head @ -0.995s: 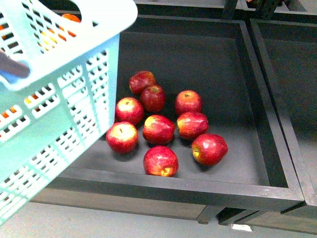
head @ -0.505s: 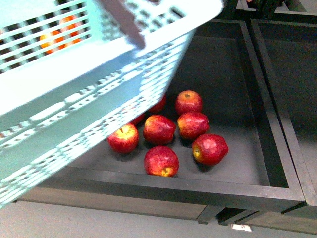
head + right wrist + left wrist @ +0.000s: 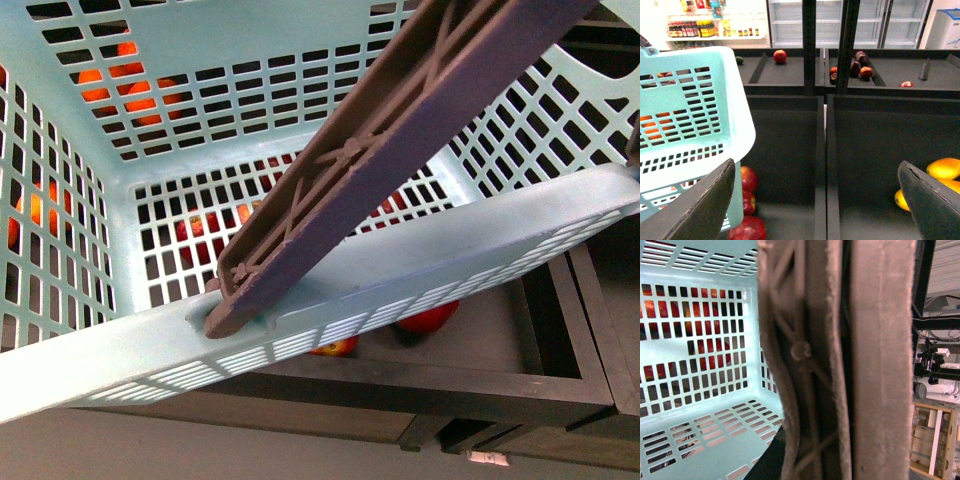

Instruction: Pick mango and avocado into basket

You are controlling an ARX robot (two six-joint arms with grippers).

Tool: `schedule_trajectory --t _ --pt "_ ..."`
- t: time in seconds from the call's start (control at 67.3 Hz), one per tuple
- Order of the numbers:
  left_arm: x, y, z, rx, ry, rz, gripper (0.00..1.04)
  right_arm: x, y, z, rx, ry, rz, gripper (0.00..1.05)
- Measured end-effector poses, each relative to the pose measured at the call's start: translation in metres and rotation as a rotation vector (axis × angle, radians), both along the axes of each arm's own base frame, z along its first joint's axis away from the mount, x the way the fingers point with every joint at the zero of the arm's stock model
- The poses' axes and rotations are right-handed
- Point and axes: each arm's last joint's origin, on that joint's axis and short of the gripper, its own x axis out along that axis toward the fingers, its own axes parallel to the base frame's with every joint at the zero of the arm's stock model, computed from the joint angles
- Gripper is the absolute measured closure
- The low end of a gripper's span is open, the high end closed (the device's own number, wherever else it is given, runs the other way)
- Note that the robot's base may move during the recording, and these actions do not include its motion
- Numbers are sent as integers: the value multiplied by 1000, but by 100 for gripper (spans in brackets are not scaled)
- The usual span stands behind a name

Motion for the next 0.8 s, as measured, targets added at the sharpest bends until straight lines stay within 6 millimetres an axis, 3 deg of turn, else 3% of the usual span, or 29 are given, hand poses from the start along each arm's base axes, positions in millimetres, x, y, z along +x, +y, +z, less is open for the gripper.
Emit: schedule_trajectory --t 0.193,0.267,0.342,0.445,0.609,0.698,0.802 --pt "0 -1 0 -5 3 -8 91 0 0 0 0 0 -1 9" --pt "0 0 0 -5 3 -7 91 3 -7 0 184 377 -293 9" --pt "0 -1 1 -5 0 -9 91 8 -16 1 300 488 -408 9" --pt "0 -1 1 -4 0 -6 91 19 -36 16 462 455 -511 9" --pt "0 -1 1 -6 -1 -8 91 43 -71 42 576 354 -645 9" --pt "0 -1 1 -7 0 -9 91 62 -87 39 620 358 -689 9" --pt "0 -1 1 -6 -1 -9 91 92 -106 19 678 416 -750 9"
